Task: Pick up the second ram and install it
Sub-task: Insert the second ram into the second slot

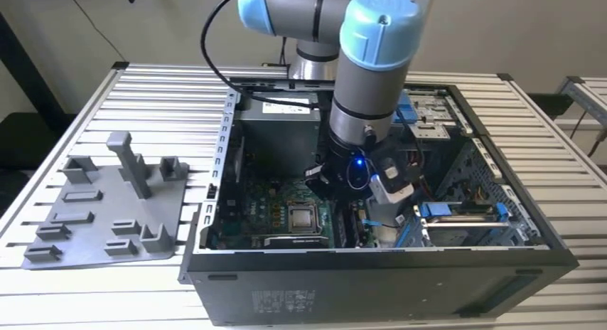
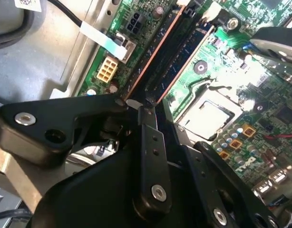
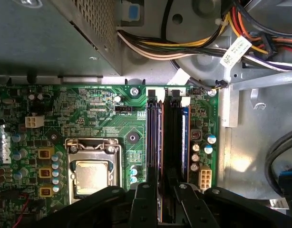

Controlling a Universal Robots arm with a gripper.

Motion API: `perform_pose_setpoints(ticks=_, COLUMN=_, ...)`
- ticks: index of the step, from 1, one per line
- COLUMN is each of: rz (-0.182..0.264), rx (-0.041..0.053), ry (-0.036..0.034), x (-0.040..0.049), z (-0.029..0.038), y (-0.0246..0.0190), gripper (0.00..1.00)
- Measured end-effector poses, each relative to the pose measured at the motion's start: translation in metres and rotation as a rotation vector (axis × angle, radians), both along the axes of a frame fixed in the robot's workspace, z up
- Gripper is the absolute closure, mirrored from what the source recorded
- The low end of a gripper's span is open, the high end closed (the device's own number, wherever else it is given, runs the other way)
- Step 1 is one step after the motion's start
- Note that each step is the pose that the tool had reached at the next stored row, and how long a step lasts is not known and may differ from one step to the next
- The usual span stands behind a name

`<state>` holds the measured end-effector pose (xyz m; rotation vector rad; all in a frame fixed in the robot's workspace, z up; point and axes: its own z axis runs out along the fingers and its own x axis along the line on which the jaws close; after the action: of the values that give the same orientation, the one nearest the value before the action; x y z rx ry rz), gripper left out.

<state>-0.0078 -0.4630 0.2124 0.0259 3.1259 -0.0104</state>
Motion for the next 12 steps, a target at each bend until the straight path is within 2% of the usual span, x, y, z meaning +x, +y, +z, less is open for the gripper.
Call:
perform_pose_setpoints(ticks=7, rz=0.0, rx=-0.0001, ry=0.0001, x=0.0, z=0.0319, y=0.0, gripper=0.78)
perform_pose_setpoints(ticks=12, rz=0.0, rx=0.0002, ry=-0.0001, x=0.0, z=0.0334, y=0.0001, gripper=0.8)
